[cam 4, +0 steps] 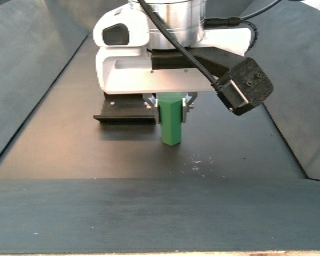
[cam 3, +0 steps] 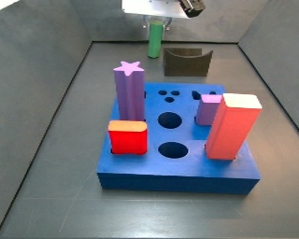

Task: Pick up the hexagon object. Move up. Move to above the board. Insert the hexagon object.
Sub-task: Pick up the hexagon object, then move up.

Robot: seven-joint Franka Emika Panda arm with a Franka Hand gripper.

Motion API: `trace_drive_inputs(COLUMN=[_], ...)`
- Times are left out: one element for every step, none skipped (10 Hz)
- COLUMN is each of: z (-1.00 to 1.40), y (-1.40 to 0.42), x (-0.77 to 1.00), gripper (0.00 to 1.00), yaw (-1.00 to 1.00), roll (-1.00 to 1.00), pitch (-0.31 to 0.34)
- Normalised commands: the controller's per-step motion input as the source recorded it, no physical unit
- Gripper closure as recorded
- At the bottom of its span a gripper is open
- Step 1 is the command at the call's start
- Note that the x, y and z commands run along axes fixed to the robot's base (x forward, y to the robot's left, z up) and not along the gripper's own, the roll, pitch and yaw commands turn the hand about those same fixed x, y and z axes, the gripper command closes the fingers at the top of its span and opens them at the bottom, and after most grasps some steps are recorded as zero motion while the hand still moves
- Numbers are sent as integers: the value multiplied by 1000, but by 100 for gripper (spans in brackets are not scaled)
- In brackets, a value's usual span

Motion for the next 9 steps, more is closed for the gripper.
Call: trace_drive_inputs(z=[0, 0, 0, 0, 0, 0, 0, 833, 821], y=[0, 0, 0, 0, 0, 0, 0, 0, -11], x=[0, 0, 0, 0, 0, 0, 0, 0, -18], gripper=[100, 100, 100, 100, 100, 100, 100, 100, 100], yaw=[0, 0, 0, 0, 0, 0, 0, 0, 51], roll=[0, 0, 0, 0, 0, 0, 0, 0, -18], pitch=[0, 0, 0, 0, 0, 0, 0, 0, 14])
